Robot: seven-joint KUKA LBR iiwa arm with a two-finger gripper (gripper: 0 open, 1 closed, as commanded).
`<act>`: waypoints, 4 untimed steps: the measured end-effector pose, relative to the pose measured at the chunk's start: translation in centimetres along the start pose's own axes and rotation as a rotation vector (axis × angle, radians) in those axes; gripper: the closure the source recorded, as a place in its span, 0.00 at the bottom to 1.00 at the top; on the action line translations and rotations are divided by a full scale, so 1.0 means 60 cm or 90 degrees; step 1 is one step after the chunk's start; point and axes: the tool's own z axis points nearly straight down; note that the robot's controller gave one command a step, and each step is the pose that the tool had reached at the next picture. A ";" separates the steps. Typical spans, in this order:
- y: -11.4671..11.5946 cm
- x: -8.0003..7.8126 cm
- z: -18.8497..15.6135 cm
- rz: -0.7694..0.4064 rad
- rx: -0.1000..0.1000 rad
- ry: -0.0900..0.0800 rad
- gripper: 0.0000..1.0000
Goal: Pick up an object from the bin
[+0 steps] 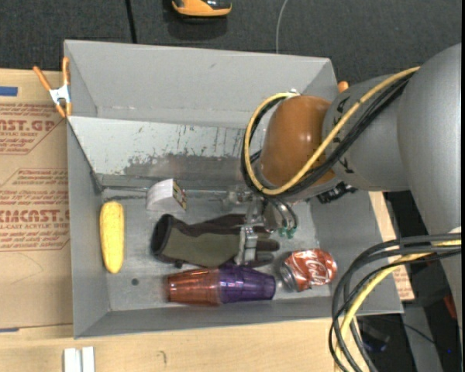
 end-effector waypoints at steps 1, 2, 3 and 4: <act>0.038 0.023 0.039 0.069 0.001 0.002 1.00; 0.038 0.023 0.039 0.069 0.001 0.002 1.00; 0.015 0.007 -0.114 0.079 0.000 0.005 0.00; 0.003 -0.005 -0.189 0.083 0.000 -0.004 0.00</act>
Offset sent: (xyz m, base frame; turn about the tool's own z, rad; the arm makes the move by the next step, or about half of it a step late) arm 0.0000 0.0000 0.0000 0.0000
